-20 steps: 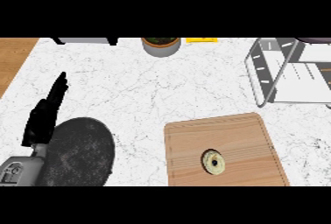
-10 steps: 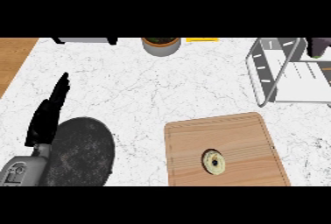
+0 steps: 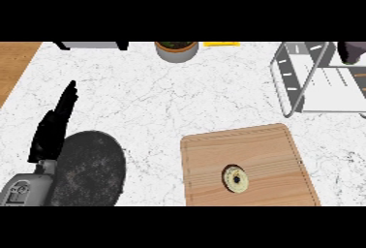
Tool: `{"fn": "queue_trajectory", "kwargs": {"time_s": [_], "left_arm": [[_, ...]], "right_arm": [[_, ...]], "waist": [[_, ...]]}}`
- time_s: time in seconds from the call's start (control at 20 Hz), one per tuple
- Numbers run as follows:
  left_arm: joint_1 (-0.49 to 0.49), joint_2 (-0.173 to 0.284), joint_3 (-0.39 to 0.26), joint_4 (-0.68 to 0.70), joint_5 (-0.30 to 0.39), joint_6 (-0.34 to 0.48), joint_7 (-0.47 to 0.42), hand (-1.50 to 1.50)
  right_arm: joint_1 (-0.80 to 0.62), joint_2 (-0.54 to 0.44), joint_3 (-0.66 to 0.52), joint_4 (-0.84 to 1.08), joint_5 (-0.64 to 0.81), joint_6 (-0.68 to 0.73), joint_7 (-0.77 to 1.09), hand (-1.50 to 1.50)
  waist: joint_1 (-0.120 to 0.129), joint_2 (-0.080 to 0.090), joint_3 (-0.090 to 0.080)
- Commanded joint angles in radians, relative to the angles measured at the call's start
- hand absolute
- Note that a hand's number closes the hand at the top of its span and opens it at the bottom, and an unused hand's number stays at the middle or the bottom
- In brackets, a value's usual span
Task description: Pick the eggplant from the cutting board and place it in the tiered basket
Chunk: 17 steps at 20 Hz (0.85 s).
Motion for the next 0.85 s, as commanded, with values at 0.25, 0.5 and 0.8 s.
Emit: {"fn": "queue_trajectory", "kwargs": {"time_s": [0.25, 0.5, 0.8], "left_arm": [[0.037, 0.021, 0.048, 0.032, 0.022, -0.033, -0.046, 0.00], [0.027, -0.002, 0.037, 0.003, 0.007, -0.022, -0.033, 0.00], [0.007, -0.021, 0.035, 0.035, -0.008, -0.021, -0.034, 0.00]], "right_arm": [[0.089, -0.230, -0.149, 0.071, -0.113, 0.256, 0.002, -1.50], [0.201, -0.334, -0.212, 0.092, -0.160, 0.403, -0.065, -1.50], [0.338, -0.394, -0.305, 0.173, -0.219, 0.509, -0.266, -1.50]], "waist": [[-0.019, -0.002, 0.001], [-0.018, -0.002, 0.001], [-0.011, 0.003, 0.002]]}}
